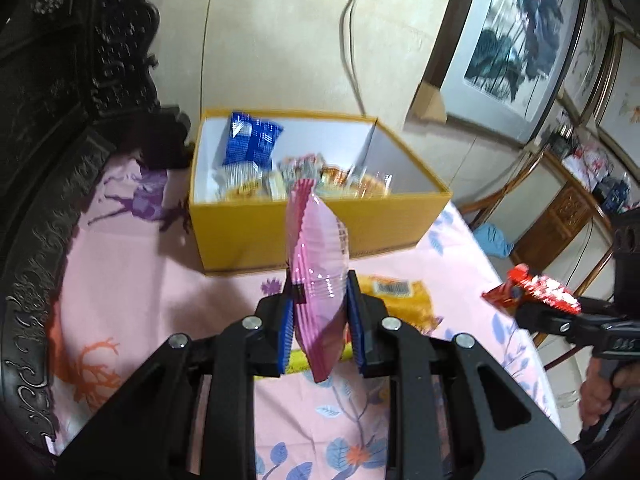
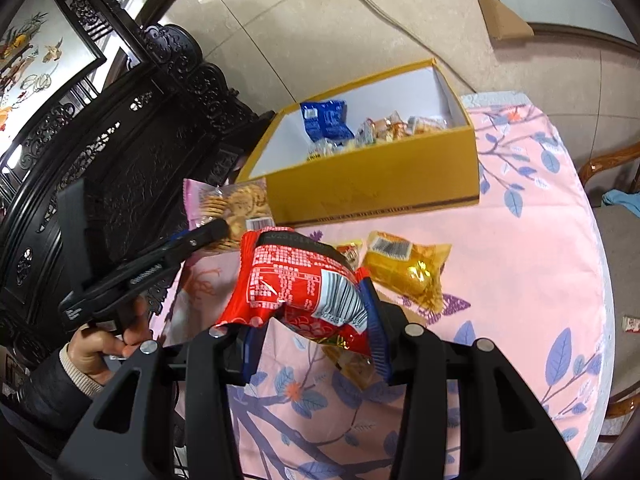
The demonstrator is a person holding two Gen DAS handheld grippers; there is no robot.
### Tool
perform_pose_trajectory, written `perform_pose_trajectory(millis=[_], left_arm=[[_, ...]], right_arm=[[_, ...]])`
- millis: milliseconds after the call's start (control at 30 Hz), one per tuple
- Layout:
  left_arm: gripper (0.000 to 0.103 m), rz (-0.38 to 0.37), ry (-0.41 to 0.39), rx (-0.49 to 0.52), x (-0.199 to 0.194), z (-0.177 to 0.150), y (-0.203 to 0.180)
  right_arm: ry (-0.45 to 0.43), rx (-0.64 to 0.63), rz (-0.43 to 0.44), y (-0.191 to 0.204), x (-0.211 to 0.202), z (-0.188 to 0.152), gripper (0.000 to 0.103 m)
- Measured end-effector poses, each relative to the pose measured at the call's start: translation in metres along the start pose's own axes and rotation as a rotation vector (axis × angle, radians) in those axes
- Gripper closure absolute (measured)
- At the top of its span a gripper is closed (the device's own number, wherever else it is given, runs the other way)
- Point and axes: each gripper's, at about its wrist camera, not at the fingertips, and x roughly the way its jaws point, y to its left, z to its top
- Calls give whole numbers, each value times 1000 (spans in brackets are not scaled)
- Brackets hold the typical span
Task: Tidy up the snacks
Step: 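Drop both held bags into the yellow box and pull both grippers back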
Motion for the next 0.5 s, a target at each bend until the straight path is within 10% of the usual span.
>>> perform_pose_trajectory(millis=[500], left_arm=[[80,17,-241,91,-46,125,-32]], right_arm=[[-273,-186,-27,30,-31,131,58]])
